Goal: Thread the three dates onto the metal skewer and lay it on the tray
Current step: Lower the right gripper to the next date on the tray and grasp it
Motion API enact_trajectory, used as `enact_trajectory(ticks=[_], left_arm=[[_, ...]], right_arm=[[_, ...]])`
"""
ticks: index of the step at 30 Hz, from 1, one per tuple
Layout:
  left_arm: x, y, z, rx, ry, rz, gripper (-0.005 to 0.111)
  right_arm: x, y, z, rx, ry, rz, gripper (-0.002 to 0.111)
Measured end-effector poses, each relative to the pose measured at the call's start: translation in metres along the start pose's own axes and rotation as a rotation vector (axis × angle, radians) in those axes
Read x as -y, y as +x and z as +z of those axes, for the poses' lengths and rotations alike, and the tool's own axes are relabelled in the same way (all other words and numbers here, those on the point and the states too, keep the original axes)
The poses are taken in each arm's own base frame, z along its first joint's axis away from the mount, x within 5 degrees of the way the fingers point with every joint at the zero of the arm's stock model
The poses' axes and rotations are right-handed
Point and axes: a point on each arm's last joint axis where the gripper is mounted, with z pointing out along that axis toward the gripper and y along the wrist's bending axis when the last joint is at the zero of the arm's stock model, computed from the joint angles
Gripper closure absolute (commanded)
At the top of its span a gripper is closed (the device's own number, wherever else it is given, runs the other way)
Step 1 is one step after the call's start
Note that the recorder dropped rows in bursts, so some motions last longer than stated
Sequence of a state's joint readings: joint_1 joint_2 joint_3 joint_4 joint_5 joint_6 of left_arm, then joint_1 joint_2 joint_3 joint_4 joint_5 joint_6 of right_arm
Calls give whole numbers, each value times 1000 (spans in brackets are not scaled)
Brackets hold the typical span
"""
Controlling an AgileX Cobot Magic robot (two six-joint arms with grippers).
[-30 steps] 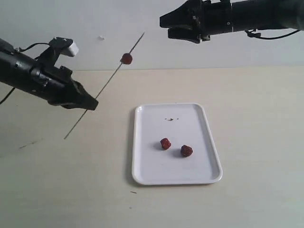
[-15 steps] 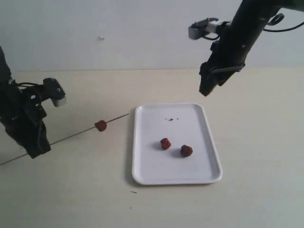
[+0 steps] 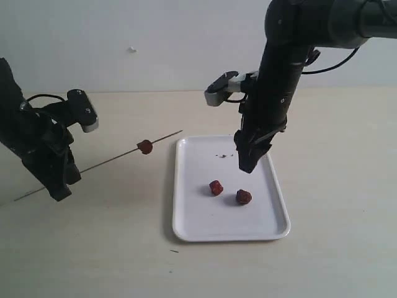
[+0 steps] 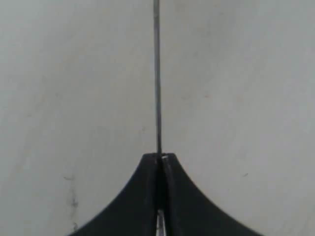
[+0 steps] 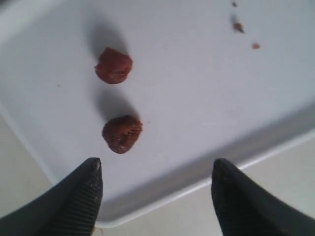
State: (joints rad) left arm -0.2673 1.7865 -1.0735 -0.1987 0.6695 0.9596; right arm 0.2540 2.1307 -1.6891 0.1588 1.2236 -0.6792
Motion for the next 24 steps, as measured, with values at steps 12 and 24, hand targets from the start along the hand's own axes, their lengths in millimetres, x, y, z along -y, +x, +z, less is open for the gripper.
enact_trajectory(ticks=[12, 24], left_arm=[[-18, 6, -16, 117, -59, -175, 107], [-33, 22, -19, 118, -81, -273, 107]], right_arm=[[-40, -5, 31, -96, -42, -83, 46], [-39, -22, 33, 7, 93, -530, 46]])
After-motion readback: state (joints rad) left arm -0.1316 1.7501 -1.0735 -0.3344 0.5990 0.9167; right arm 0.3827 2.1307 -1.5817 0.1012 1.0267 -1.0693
